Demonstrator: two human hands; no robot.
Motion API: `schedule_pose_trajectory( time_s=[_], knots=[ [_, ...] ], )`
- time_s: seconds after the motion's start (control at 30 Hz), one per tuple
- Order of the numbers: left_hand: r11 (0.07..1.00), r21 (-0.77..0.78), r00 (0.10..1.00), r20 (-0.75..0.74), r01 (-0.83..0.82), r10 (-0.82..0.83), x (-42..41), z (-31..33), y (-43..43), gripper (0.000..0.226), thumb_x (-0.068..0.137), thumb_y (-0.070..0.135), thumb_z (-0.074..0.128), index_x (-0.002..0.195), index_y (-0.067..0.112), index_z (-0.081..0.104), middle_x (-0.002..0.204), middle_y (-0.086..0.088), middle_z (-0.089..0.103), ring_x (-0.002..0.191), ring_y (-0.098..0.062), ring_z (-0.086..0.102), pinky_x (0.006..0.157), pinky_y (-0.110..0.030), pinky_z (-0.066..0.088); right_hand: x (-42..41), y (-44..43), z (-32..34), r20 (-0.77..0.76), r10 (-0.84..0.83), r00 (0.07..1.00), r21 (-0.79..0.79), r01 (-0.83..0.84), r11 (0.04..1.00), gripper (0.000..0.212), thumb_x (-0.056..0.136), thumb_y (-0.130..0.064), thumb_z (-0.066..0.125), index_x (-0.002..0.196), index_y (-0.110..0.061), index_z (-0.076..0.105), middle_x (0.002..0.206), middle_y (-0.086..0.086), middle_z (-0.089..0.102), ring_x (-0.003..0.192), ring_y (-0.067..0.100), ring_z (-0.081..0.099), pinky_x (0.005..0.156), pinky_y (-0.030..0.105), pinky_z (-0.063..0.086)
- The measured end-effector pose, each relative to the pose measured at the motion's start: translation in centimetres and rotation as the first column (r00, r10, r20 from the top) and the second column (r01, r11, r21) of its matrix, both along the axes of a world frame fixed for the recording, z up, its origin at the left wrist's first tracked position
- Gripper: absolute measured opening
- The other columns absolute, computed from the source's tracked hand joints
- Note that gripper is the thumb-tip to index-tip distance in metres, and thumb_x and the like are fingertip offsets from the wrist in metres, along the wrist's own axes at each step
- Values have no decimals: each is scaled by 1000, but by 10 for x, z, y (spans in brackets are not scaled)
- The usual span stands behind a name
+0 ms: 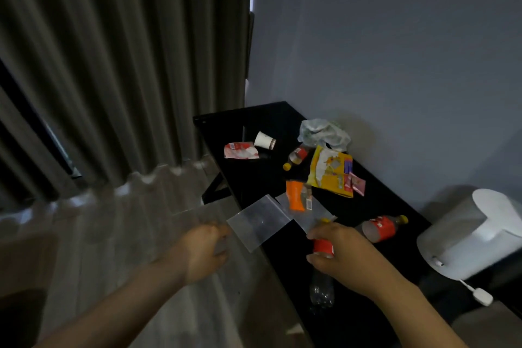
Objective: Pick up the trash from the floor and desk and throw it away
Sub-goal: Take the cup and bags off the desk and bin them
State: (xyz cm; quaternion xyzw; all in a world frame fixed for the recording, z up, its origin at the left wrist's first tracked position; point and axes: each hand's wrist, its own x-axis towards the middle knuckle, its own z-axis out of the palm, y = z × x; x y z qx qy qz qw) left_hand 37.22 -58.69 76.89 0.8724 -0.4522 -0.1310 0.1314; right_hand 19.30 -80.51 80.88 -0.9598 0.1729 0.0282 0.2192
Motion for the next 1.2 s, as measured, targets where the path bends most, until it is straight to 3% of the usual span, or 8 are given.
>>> schedule_pose_trajectory(
  time_s=[0.13, 0.37, 0.53, 0.83, 0.9, 1.0, 1.1, 1.2],
  knots=[
    [1000, 6, 1000, -11, 12, -12, 33, -19, -17, 24, 85, 29, 55, 107, 21, 60, 112, 3, 63, 104, -12, 59, 85, -19, 41, 27, -19, -21, -26, -47, 999, 20, 48, 999, 38, 81, -39, 68, 117, -30, 61, 117, -14, 58, 105, 1, 54, 87, 15, 44],
    [997, 59, 997, -59, 58, -54, 89, -54, -62, 32, 87, 31, 56, 118, 19, 58, 120, 1, 59, 110, -11, 56, 92, -17, 39, 87, -69, -68, -73, -155, 985, 67, 160, 985, 44, 83, -36, 68, 125, -26, 58, 124, -4, 56, 105, 9, 56, 84, 16, 43],
    [988, 138, 995, -75, 74, -64, 137, -79, -111, 38, 90, 39, 54, 123, 19, 54, 124, 2, 57, 115, -11, 53, 95, -19, 37, 138, -115, -99, -101, -216, 971, 111, 227, 968, 35, 86, -26, 65, 118, -13, 60, 116, 8, 57, 103, 22, 60, 78, 25, 46],
    [957, 284, 980, -198, 51, 7, 174, -152, -194, 49, 84, 49, 60, 120, 16, 51, 120, -6, 55, 110, -21, 55, 89, -28, 42, 198, -190, -175, -262, -335, 905, 152, 381, 912, 47, 81, -30, 70, 120, -8, 54, 115, 16, 50, 94, 31, 59, 78, 33, 49],
    [948, 318, 977, -209, 27, 42, 177, -165, -207, 58, 81, 53, 62, 124, 17, 48, 125, -6, 51, 115, -23, 52, 93, -30, 42, 205, -198, -191, -299, -359, 884, 160, 417, 895, 58, 79, -33, 70, 129, -13, 48, 116, 15, 49, 97, 32, 58, 83, 36, 51],
    [931, 362, 969, -239, 34, 57, 177, -185, -221, 86, 73, 65, 64, 138, 16, 34, 135, -7, 38, 123, -26, 44, 99, -34, 43, 211, -209, -209, -333, -406, 851, 196, 483, 853, 87, 76, -38, 72, 147, -28, 23, 123, 13, 42, 107, 37, 52, 93, 43, 47],
    [902, 428, 976, -213, 60, 36, 170, -199, -227, 103, 68, 72, 62, 145, 17, 21, 142, -8, 25, 128, -29, 32, 100, -37, 42, 212, -211, -222, -371, -419, 829, 199, 511, 836, 104, 73, -51, 72, 150, -38, 2, 138, 17, 31, 123, 45, 38, 103, 50, 38],
    [891, 451, 992, -127, 52, 6, 170, -207, -232, 104, 69, 67, 65, 146, 18, 15, 145, -9, 17, 130, -30, 26, 99, -36, 42, 214, -204, -231, -397, -401, 825, 143, 487, 861, 111, 74, -59, 67, 149, -34, -11, 148, 21, 22, 131, 45, 30, 107, 52, 33]
  ],
)
